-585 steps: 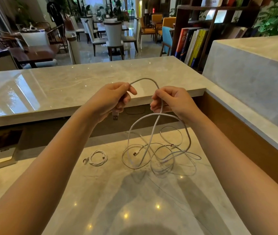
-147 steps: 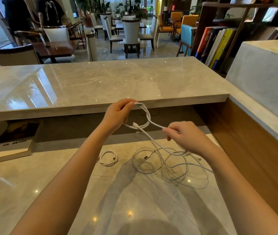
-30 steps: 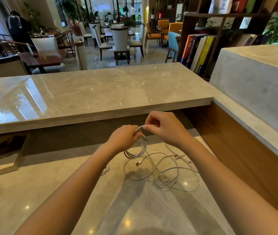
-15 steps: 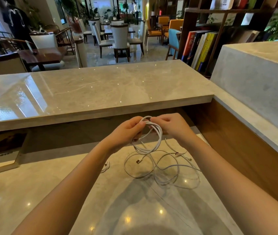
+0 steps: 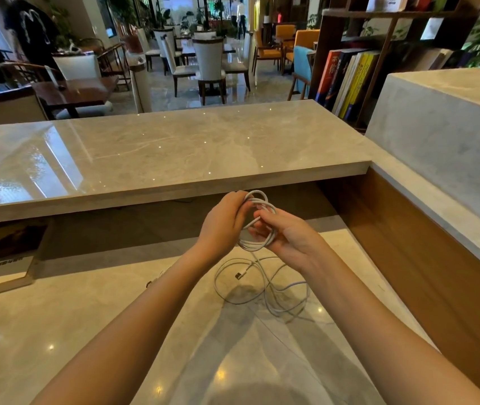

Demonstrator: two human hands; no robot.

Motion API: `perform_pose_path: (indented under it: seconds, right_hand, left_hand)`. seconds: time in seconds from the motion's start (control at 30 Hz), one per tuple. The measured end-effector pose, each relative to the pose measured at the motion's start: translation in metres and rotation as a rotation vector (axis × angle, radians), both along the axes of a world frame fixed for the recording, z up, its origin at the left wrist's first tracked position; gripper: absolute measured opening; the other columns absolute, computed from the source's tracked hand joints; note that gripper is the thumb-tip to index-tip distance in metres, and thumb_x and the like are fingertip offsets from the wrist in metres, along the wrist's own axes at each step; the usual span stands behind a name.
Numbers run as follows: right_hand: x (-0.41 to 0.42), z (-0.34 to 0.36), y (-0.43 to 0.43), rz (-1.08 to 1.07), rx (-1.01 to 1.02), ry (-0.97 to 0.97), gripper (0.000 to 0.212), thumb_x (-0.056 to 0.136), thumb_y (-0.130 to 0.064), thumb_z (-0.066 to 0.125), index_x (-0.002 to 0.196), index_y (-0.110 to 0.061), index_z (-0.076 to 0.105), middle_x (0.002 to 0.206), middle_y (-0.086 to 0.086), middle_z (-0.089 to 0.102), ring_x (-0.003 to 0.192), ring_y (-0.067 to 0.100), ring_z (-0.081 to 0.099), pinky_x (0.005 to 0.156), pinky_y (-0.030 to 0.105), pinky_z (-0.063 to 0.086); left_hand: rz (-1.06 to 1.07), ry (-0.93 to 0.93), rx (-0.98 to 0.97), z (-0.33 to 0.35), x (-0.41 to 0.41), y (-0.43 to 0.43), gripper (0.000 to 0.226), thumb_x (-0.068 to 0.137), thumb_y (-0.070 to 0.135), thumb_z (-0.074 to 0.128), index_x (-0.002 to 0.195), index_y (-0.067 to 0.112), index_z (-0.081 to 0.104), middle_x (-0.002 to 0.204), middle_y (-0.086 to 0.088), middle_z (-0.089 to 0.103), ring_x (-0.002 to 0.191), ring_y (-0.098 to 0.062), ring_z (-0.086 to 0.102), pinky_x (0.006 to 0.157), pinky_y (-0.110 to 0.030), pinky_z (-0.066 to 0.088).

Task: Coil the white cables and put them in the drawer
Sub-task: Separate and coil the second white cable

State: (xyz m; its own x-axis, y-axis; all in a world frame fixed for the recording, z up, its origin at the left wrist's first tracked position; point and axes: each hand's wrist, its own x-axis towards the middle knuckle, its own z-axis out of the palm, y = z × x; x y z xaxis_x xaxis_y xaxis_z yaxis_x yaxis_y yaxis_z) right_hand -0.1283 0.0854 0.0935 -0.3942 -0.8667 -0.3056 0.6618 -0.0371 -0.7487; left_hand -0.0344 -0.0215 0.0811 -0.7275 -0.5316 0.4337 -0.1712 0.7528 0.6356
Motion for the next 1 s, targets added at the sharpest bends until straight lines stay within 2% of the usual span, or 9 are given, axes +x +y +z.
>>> perform_pose_path:
  seconds: [0.17,0.3,0.4,0.5,0.57,0.7,0.83,0.93,1.0]
  right_hand:
    - [0.001,0.002,0.004,0.053,-0.06,-0.143,0.013,0.091,-0.004,0.05,0.094,-0.001,0.062,0.062,0.006,0.058,0.062,0.015,0.055,0.096,0.042,0.046]
    - [-0.007,0.004,0.003,0.228,-0.037,-0.077,0.015,0.093,-0.008,0.044,0.105,-0.005,0.054,0.049,-0.003,0.042,0.043,0.01,0.04,0.073,0.031,0.049]
    - [-0.008,0.004,-0.002,0.15,0.119,0.426,0.013,0.094,-0.009,0.049,0.103,-0.007,0.058,0.06,-0.001,0.051,0.054,0.011,0.05,0.073,0.031,0.052]
    - [-0.004,-0.001,-0.005,0.045,0.271,0.942,0.015,0.094,-0.014,0.051,0.106,-0.016,0.059,0.089,0.005,0.062,0.08,0.017,0.06,0.077,0.031,0.053]
    - [-0.004,-0.004,-0.005,0.019,0.305,1.068,0.017,0.093,-0.015,0.052,0.11,-0.018,0.056,0.098,0.006,0.065,0.088,0.017,0.063,0.073,0.028,0.054]
    - [-0.013,0.003,-0.003,0.01,0.138,0.65,0.019,0.095,-0.005,0.046,0.11,-0.007,0.057,0.079,0.006,0.065,0.065,0.011,0.067,0.061,0.022,0.056]
    - [-0.019,0.01,0.001,0.052,-0.109,0.19,0.017,0.097,-0.007,0.041,0.099,-0.001,0.057,0.067,0.002,0.052,0.041,0.003,0.038,0.047,0.018,0.044]
    - [-0.021,0.011,0.003,0.133,-0.176,0.11,0.018,0.098,-0.008,0.039,0.105,0.001,0.053,0.065,0.001,0.052,0.038,0.003,0.032,0.041,0.014,0.035]
    - [-0.023,0.01,0.005,0.157,-0.17,0.247,0.021,0.097,-0.009,0.042,0.111,0.001,0.053,0.071,0.003,0.055,0.043,0.003,0.041,0.047,0.016,0.043]
  left_hand:
    - [-0.165,0.039,0.117,0.003,0.004,-0.008,0.013,0.097,0.014,0.045,0.103,0.02,0.055,0.086,0.016,0.054,0.075,0.009,0.053,0.067,-0.008,0.041]
    - [-0.195,-0.003,0.104,-0.001,0.007,-0.016,0.013,0.097,0.015,0.045,0.102,0.02,0.055,0.08,0.016,0.053,0.067,0.009,0.051,0.062,-0.007,0.039]
    - [-0.142,0.024,0.127,-0.005,0.007,-0.015,0.015,0.097,0.015,0.044,0.104,0.019,0.056,0.081,0.015,0.054,0.068,0.011,0.052,0.063,-0.007,0.04]
    - [-0.034,0.095,0.219,-0.002,0.004,-0.011,0.018,0.097,0.017,0.043,0.108,0.018,0.058,0.083,0.013,0.056,0.068,0.01,0.052,0.062,-0.007,0.04]
    - [0.014,0.102,0.377,0.002,0.004,-0.01,0.021,0.097,0.021,0.044,0.112,0.018,0.059,0.081,0.012,0.056,0.065,0.004,0.052,0.06,-0.01,0.041]
    - [-0.133,0.202,1.004,0.011,0.008,-0.009,0.024,0.096,0.017,0.045,0.113,0.011,0.061,0.067,0.003,0.049,0.055,-0.007,0.045,0.057,-0.02,0.047]
    - [-0.486,0.301,1.596,0.017,0.016,-0.005,0.021,0.09,0.018,0.049,0.105,0.007,0.057,0.063,0.001,0.046,0.049,-0.007,0.045,0.051,-0.023,0.047]
    - [-0.577,0.25,1.645,0.02,0.018,0.0,0.03,0.092,0.026,0.044,0.106,0.004,0.058,0.062,0.001,0.046,0.05,-0.009,0.045,0.052,-0.023,0.046]
    - [-0.529,0.288,1.64,0.02,0.017,0.003,0.032,0.093,0.03,0.039,0.099,0.005,0.058,0.059,0.003,0.043,0.047,-0.007,0.04,0.047,-0.02,0.04]
